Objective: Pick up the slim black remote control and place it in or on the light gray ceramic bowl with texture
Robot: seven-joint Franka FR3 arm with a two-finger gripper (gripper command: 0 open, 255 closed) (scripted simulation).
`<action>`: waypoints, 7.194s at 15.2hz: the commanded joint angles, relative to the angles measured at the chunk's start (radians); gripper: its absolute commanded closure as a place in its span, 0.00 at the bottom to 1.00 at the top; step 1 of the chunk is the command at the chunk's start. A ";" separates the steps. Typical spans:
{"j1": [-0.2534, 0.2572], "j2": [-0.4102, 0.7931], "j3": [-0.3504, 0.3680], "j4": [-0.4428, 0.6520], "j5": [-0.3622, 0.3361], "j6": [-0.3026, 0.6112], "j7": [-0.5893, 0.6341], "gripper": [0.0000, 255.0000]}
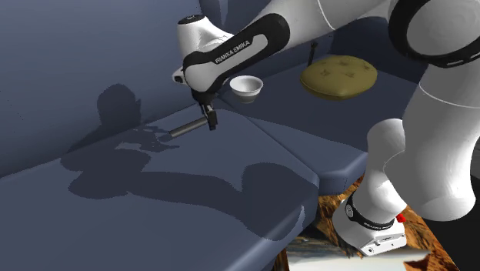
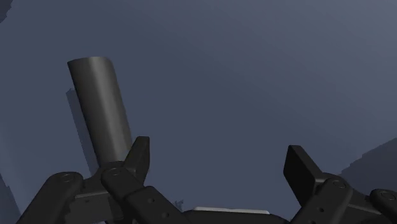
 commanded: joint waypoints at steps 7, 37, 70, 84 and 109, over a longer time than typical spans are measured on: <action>-0.123 0.319 0.059 0.341 0.198 -0.004 -0.268 0.00; -0.153 0.399 0.083 0.390 0.232 0.029 -0.304 1.00; -0.228 0.264 0.018 0.548 0.188 -0.257 -0.395 1.00; -0.476 0.338 -0.038 0.626 0.269 -0.281 -0.699 1.00; -0.601 0.448 -0.026 0.630 0.334 -0.189 -0.834 1.00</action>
